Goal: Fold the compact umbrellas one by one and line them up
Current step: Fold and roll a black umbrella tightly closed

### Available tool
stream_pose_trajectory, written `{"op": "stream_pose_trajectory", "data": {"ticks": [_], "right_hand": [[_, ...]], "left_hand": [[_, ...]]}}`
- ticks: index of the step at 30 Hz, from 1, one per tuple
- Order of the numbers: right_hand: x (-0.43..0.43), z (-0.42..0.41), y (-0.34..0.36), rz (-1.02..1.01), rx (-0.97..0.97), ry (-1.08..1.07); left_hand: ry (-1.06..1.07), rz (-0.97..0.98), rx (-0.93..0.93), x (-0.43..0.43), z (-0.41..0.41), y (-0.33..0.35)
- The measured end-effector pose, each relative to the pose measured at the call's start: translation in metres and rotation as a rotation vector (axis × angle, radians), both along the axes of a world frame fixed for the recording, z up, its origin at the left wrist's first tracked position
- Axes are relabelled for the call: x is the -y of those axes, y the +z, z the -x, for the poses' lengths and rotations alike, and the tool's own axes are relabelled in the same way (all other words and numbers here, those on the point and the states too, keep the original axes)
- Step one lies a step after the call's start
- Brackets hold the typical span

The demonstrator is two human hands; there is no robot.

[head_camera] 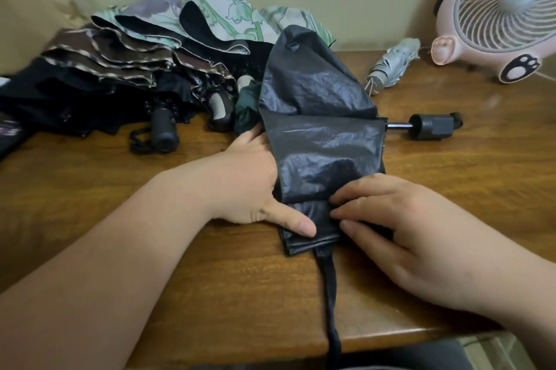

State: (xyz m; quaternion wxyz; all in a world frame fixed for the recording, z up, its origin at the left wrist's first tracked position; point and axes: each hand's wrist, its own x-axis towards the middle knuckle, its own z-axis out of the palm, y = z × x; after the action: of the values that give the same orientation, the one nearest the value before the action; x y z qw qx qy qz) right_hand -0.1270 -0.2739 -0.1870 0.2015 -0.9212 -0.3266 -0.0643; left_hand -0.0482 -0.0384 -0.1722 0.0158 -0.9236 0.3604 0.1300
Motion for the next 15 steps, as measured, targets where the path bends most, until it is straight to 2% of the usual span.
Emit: {"op": "stream_pose_trajectory", "data": {"ticks": [3, 7, 10, 15], "right_hand": [[0.004, -0.011, -0.004, -0.082, 0.004, -0.045], [0.004, -0.014, -0.011, -0.11, 0.048, -0.068], [0.001, -0.01, -0.015, -0.073, 0.104, -0.019], [0.001, -0.008, -0.014, -0.032, 0.022, 0.089]], "left_hand": [[0.049, 0.112, -0.038, -0.009, -0.006, -0.004], [0.056, 0.084, -0.005, -0.012, -0.008, -0.005], [0.047, 0.101, -0.016, -0.008, -0.003, 0.0], [0.065, 0.119, 0.0, -0.009, -0.003, -0.001]]}}
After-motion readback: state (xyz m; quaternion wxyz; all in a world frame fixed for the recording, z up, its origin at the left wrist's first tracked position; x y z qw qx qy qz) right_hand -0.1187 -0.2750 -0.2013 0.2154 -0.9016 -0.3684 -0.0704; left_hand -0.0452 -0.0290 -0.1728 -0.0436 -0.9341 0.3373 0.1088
